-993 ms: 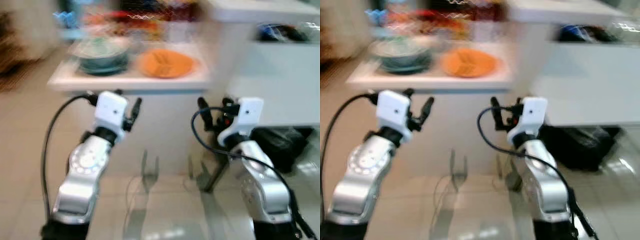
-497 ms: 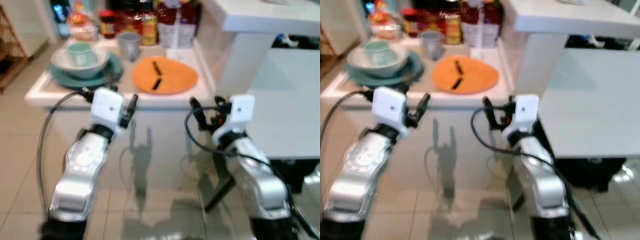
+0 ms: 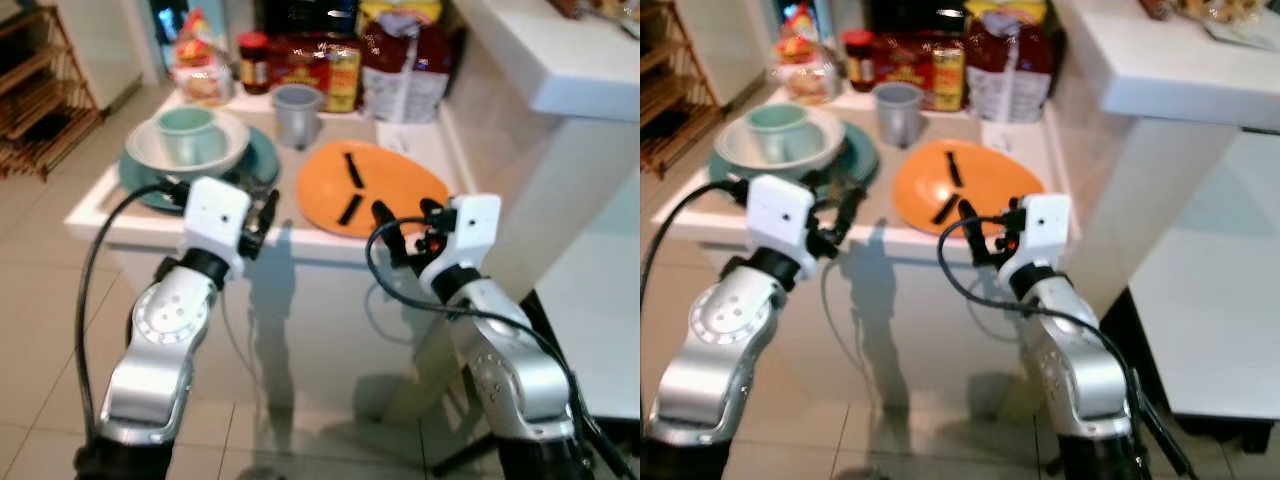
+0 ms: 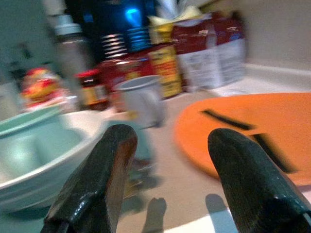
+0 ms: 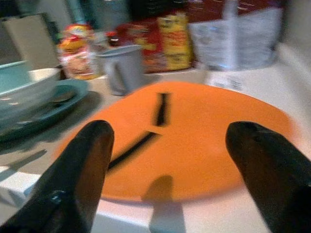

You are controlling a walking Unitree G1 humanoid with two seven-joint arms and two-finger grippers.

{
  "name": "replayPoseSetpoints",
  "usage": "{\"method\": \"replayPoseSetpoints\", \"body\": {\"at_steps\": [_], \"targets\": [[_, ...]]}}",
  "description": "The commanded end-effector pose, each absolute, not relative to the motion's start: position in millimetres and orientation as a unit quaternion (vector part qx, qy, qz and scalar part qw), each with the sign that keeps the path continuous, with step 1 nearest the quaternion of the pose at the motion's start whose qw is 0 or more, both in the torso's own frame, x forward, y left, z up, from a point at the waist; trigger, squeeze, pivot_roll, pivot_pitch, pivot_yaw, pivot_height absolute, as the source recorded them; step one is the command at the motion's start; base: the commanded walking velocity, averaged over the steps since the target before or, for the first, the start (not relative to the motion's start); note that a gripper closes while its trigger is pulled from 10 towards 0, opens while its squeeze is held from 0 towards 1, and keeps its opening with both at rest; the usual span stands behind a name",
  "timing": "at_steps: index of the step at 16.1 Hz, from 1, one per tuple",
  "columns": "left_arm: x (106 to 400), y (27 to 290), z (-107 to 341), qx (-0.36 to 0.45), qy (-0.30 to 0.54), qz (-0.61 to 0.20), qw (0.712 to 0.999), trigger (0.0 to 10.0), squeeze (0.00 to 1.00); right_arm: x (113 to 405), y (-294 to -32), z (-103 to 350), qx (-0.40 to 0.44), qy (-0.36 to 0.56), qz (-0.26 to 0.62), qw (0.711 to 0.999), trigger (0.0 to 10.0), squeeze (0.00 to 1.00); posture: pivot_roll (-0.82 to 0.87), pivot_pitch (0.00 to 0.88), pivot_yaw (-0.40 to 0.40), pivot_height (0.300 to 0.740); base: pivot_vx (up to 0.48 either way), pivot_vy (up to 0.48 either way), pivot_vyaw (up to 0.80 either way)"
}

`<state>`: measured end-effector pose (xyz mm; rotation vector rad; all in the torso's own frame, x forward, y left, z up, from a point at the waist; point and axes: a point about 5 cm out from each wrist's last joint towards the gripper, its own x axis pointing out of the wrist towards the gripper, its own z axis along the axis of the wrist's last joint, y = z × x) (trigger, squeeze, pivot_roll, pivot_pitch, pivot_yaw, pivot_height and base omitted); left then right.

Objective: Setting the table

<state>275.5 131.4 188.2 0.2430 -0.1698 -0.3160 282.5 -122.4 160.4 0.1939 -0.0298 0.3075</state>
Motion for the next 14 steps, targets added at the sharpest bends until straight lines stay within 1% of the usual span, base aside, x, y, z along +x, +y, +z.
{"method": "replayPoseSetpoints", "body": {"at_steps": [1,6,8,12,13,14], "targets": [[271.2,124.5,192.1,0.122,-0.099,-0.182,0.971,10.0,0.00,279.5,-126.3,163.7,0.111,-0.021,0.151,0.982,10.0,1.00,0.13,0.000,-0.028,0.740,0.000,0.000,0.00],[271.2,124.2,192.9,0.123,-0.102,-0.194,0.968,10.0,0.00,279.8,-126.8,166.1,0.119,-0.026,0.149,0.981,10.0,1.00,0.13,0.000,-0.021,0.740,0.000,0.000,0.00],[271.6,122.4,191.6,0.124,-0.099,-0.202,0.966,10.0,0.00,289.2,-133.7,157.9,0.106,0.002,0.111,0.988,10.0,1.00,0.12,0.000,-0.018,0.740,0.000,0.000,0.00],[271.7,121.7,190.4,0.127,-0.097,-0.207,0.965,10.0,0.00,311.5,-127.1,156.3,0.110,0.030,0.103,0.988,10.0,1.00,0.13,0.000,-0.027,0.740,0.000,0.000,0.00],[271.5,121.9,190.2,0.128,-0.096,-0.207,0.965,10.0,0.00,315.5,-126.5,155.8,0.109,0.039,0.097,0.989,10.0,0.95,0.13,0.000,-0.027,0.740,0.000,0.000,0.00],[271.2,122.4,189.6,0.129,-0.095,-0.207,0.965,10.0,0.00,321.8,-126.6,154.5,0.103,0.058,0.080,0.990,10.0,0.00,0.13,0.000,-0.035,0.740,0.000,0.000,0.00]]}}
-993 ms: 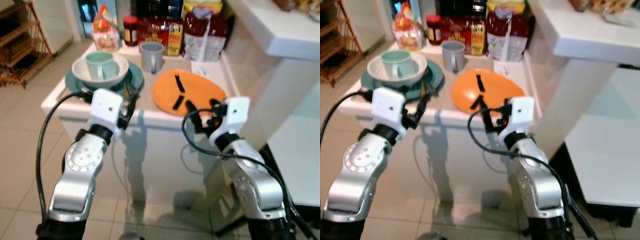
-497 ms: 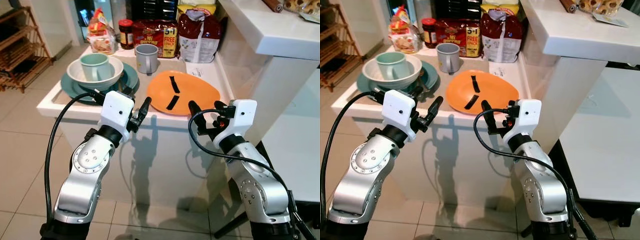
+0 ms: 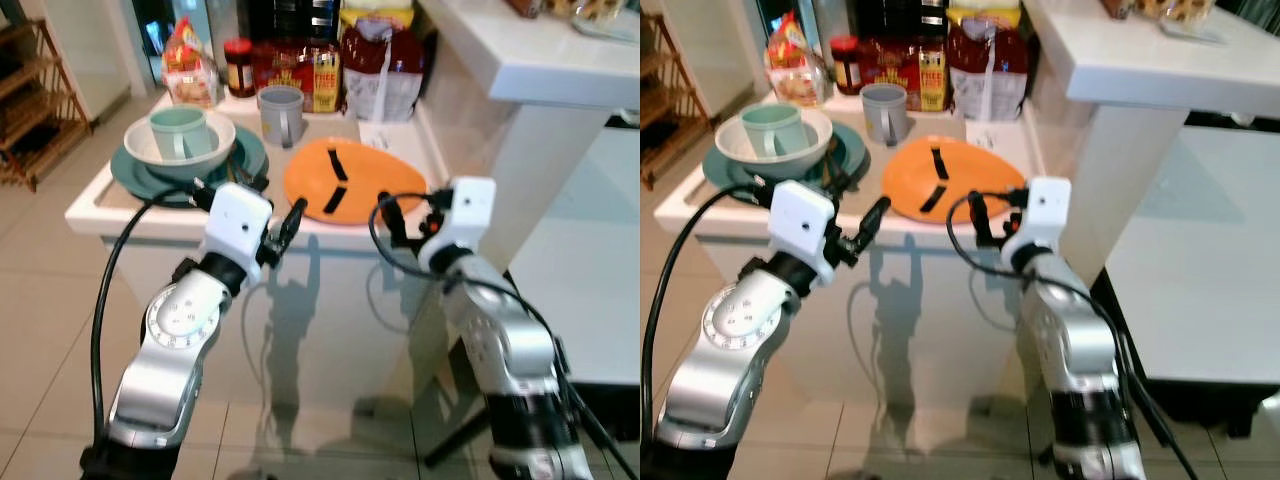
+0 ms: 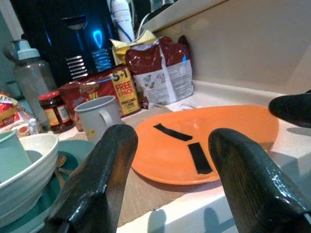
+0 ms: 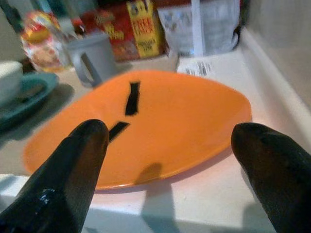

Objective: Setting the table

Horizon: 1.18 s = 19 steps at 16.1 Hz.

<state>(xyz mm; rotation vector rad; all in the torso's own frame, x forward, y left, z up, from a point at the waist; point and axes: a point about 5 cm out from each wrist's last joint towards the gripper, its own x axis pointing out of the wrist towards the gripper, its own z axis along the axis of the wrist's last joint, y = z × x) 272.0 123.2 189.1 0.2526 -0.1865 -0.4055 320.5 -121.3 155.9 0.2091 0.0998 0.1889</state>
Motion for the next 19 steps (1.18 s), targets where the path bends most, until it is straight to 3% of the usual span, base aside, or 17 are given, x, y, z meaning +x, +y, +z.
{"method": "replayPoseSetpoints", "body": {"at_steps": [1,5,11,16,19], "targets": [[271.1,123.0,189.1,0.131,-0.094,-0.206,0.965,10.0,0.00,325.0,-127.1,154.5,0.100,0.066,0.069,0.990,10.0,0.00,0.13,0.000,-0.037,0.740,0.000,0.000,0.00],[271.8,124.3,187.9,0.139,-0.093,-0.205,0.964,10.0,0.00,337.1,-135.5,163.1,0.117,0.064,0.010,0.991,10.0,0.00,0.14,0.000,-0.048,0.740,0.000,0.000,0.00],[271.2,119.0,186.3,0.150,-0.085,-0.243,0.955,10.0,0.00,354.7,-128.3,147.1,0.166,0.160,-0.006,0.973,10.0,0.00,0.15,0.000,-0.058,0.740,0.000,0.000,0.00],[272.0,121.4,184.9,0.162,-0.079,-0.251,0.951,10.0,0.00,365.0,-115.2,152.7,0.199,0.175,0.012,0.964,10.0,0.00,0.16,0.000,-0.059,0.740,0.000,0.000,0.00],[272.8,120.8,186.0,0.161,-0.081,-0.253,0.951,10.0,0.00,367.4,-103.3,155.4,0.276,0.192,0.038,0.941,10.0,0.00,0.16,0.000,-0.060,0.740,0.000,0.000,0.00]]}}
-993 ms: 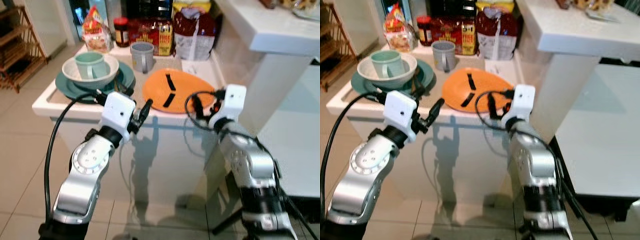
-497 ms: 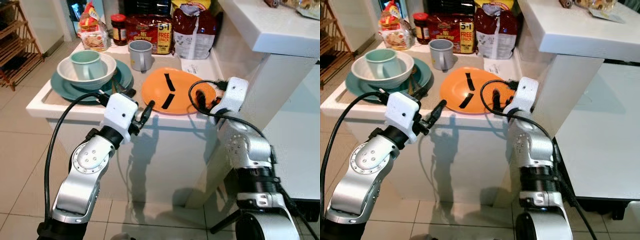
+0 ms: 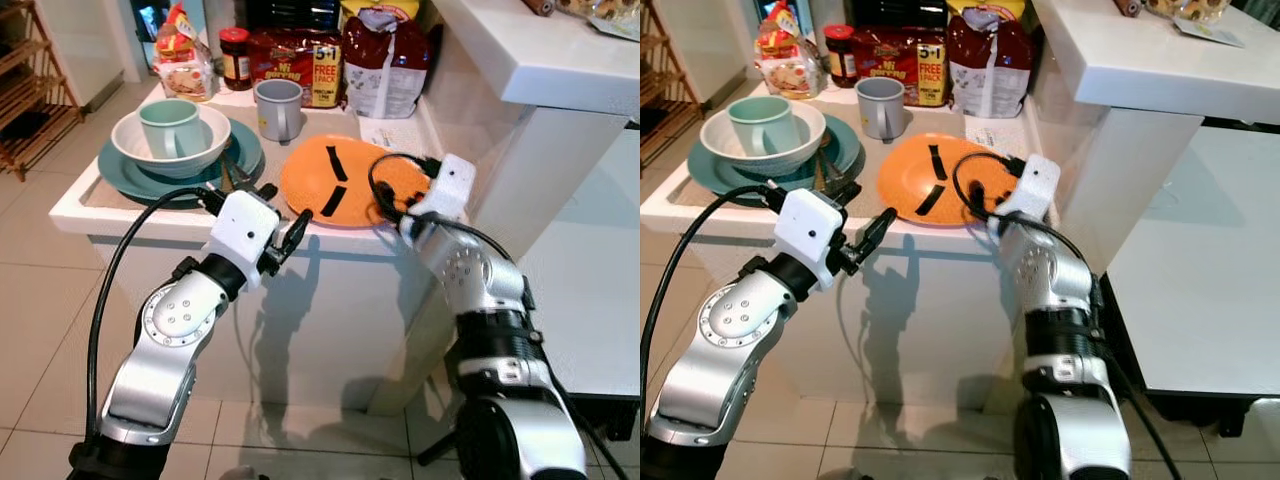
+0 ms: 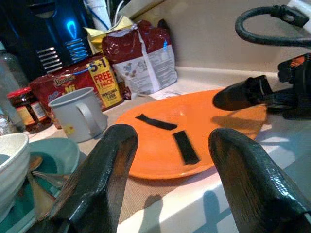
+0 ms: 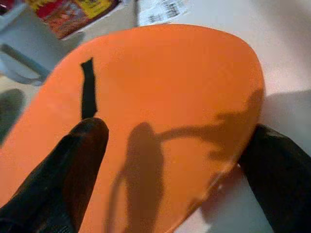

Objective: Setting the table

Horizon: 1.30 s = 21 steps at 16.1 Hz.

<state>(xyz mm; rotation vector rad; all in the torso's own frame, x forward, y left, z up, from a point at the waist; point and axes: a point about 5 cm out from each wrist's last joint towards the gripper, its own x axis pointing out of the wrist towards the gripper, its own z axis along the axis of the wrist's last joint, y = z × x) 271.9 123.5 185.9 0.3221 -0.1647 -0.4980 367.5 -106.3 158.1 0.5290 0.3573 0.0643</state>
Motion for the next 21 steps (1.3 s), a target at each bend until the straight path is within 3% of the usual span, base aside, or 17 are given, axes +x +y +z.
{"method": "replayPoseSetpoints", "body": {"at_steps": [1,4,5,6,7,8,21], "targets": [[272.9,120.3,186.5,0.159,-0.082,-0.255,0.950,10.0,0.00,368.2,-101.3,156.9,0.293,0.193,0.045,0.935,10.0,0.00,0.16,0.000,-0.059,0.740,0.000,0.000,0.00],[273.2,118.3,188.1,0.152,-0.085,-0.262,0.949,10.0,0.00,372.8,-95.8,161.3,0.357,0.203,0.061,0.910,10.0,0.00,0.16,0.000,-0.058,0.740,0.000,0.000,0.00],[272.9,117.6,188.0,0.152,-0.084,-0.264,0.949,10.0,0.00,373.9,-94.8,160.9,0.377,0.210,0.062,0.900,8.0,0.00,0.16,0.000,-0.058,0.740,0.000,0.000,0.00],[272.4,116.8,187.8,0.151,-0.084,-0.265,0.949,10.0,0.00,374.4,-94.6,158.6,0.398,0.220,0.061,0.888,4.3,0.00,0.16,0.000,-0.060,0.740,0.000,0.000,0.00],[272.4,116.8,187.8,0.151,-0.084,-0.265,0.949,10.0,0.00,374.4,-94.6,158.6,0.398,0.220,0.061,0.888,4.3,0.00,0.16,0.000,-0.060,0.740,0.000,0.000,0.00],[272.3,116.5,187.8,0.150,-0.084,-0.265,0.949,10.0,0.00,374.5,-95.3,157.4,0.405,0.224,0.058,0.885,0.0,0.00,0.17,0.002,-0.061,0.740,0.000,0.000,0.00],[270.7,114.3,186.5,0.148,-0.081,-0.270,0.948,10.0,0.00,372.5,-98.9,152.6,0.421,0.237,0.065,0.873,0.0,0.00,0.16,0.003,-0.062,0.740,0.000,0.000,0.00]]}}
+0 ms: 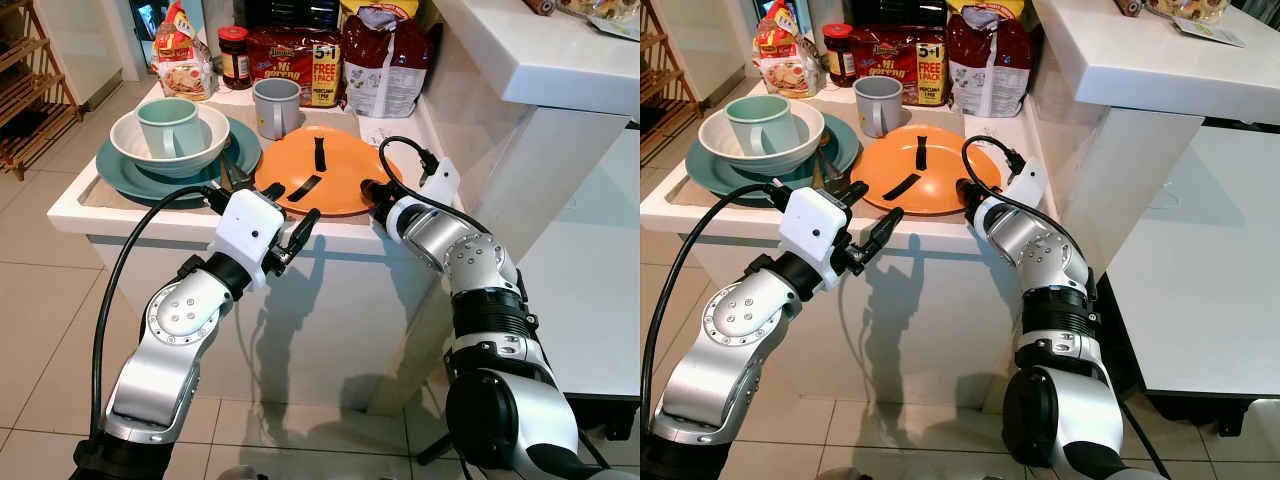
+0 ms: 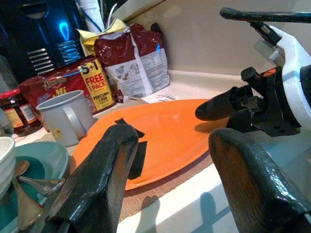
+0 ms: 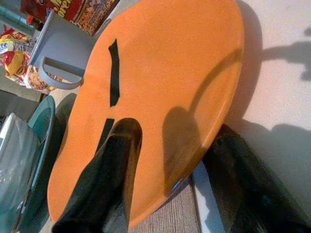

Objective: Setting the table

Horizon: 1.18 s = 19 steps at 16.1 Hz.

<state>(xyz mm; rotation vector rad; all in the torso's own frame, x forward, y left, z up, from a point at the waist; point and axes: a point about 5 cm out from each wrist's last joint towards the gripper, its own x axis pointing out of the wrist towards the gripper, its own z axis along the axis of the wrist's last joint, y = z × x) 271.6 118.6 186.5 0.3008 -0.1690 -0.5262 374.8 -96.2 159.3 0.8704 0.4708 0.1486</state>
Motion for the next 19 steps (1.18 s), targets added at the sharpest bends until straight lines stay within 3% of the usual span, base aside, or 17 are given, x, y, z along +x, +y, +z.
{"method": "replayPoseSetpoints", "body": {"at_steps": [1,15,19], "targets": [[270.8,114.4,186.7,0.148,-0.082,-0.270,0.948,10.0,0.00,371.1,-100.8,151.1,0.422,0.238,0.062,0.873,0.0,0.00,0.16,0.003,-0.060,0.740,0.000,0.000,0.00],[271.5,113.2,187.3,0.149,-0.084,-0.272,0.947,10.0,0.00,360.4,-115.9,147.8,0.440,0.229,0.044,0.867,0.0,0.00,0.16,0.000,-0.054,0.740,0.000,0.000,0.00],[269.6,113.3,187.2,0.146,-0.086,-0.272,0.947,10.0,0.00,342.9,-133.3,163.1,0.445,0.202,0.042,0.871,0.0,0.00,0.15,0.000,-0.052,0.740,0.000,0.000,0.00]]}}
